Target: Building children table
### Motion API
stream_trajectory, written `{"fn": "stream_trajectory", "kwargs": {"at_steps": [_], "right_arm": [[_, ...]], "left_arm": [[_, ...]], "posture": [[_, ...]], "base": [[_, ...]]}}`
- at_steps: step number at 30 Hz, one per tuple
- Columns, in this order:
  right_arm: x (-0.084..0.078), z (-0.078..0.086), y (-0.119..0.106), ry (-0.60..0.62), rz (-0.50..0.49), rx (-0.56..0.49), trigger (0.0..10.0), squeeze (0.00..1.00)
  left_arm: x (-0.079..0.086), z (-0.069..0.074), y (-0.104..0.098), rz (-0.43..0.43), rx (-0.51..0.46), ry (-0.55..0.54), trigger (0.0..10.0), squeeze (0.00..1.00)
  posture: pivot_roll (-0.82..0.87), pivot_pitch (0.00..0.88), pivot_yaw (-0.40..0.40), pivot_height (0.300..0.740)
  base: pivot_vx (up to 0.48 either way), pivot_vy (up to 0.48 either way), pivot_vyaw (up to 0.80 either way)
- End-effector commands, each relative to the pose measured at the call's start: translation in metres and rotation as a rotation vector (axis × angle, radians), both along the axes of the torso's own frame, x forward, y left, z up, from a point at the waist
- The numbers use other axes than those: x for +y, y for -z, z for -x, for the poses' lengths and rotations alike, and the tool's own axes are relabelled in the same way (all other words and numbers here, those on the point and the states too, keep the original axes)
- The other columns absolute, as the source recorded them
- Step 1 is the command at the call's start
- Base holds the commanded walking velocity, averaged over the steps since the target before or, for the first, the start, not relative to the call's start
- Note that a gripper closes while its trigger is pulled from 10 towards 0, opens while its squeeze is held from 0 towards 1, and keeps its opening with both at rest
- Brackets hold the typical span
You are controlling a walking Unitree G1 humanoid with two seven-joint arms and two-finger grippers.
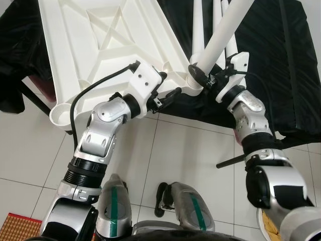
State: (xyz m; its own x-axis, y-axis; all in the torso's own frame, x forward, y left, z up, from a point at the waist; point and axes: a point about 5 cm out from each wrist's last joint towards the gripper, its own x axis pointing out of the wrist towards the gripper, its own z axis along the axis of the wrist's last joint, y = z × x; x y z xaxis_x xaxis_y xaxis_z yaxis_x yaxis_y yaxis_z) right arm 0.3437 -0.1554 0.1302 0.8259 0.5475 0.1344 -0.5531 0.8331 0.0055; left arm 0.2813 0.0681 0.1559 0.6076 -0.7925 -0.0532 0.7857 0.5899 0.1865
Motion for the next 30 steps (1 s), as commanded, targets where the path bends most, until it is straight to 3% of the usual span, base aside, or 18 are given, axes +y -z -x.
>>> {"fn": "stream_trajectory", "kwargs": {"at_steps": [1,11,18,20,23,26,30], "right_arm": [[-0.001,0.000,0.002,0.036,-0.024,0.019,10.0,0.00],[0.012,0.007,0.006,0.209,-0.100,0.034,10.0,0.00],[0.018,0.011,0.010,0.418,-0.135,0.055,10.0,0.00],[0.021,0.012,0.018,0.520,-0.073,0.091,10.0,0.00],[0.027,0.014,0.026,0.591,-0.072,0.133,10.0,0.00],[0.034,0.016,0.021,0.584,-0.075,0.108,10.0,0.00],[0.028,0.015,0.021,0.605,-0.066,0.109,10.0,0.00]], "left_arm": [[0.000,0.000,-0.001,0.012,-0.008,-0.055,10.0,0.00],[0.001,0.002,-0.001,0.014,-0.002,-0.059,10.0,0.00],[0.002,0.002,-0.001,0.015,-0.001,-0.060,10.0,0.00],[0.002,0.002,-0.001,0.017,-0.001,-0.061,10.0,0.00],[0.001,0.002,-0.002,0.018,-0.002,-0.063,10.0,0.00],[0.001,0.002,-0.002,0.025,-0.001,-0.068,10.0,0.00],[-0.001,0.003,-0.001,0.024,0.000,-0.063,10.0,0.00]], "posture": [[0.06,0.054,-0.074,0.740],[0.07,0.061,-0.074,0.740],[0.07,0.060,-0.076,0.740],[0.07,0.060,-0.076,0.740],[0.08,0.055,-0.086,0.740],[0.07,0.055,-0.086,0.740],[0.07,0.052,-0.090,0.740]], "base": [[0.000,0.000,0.00],[0.000,0.000,0.00],[0.000,0.000,0.00],[0.000,0.000,0.00],[0.000,0.000,0.00],[0.000,0.000,0.00],[0.000,0.000,0.00]]}}
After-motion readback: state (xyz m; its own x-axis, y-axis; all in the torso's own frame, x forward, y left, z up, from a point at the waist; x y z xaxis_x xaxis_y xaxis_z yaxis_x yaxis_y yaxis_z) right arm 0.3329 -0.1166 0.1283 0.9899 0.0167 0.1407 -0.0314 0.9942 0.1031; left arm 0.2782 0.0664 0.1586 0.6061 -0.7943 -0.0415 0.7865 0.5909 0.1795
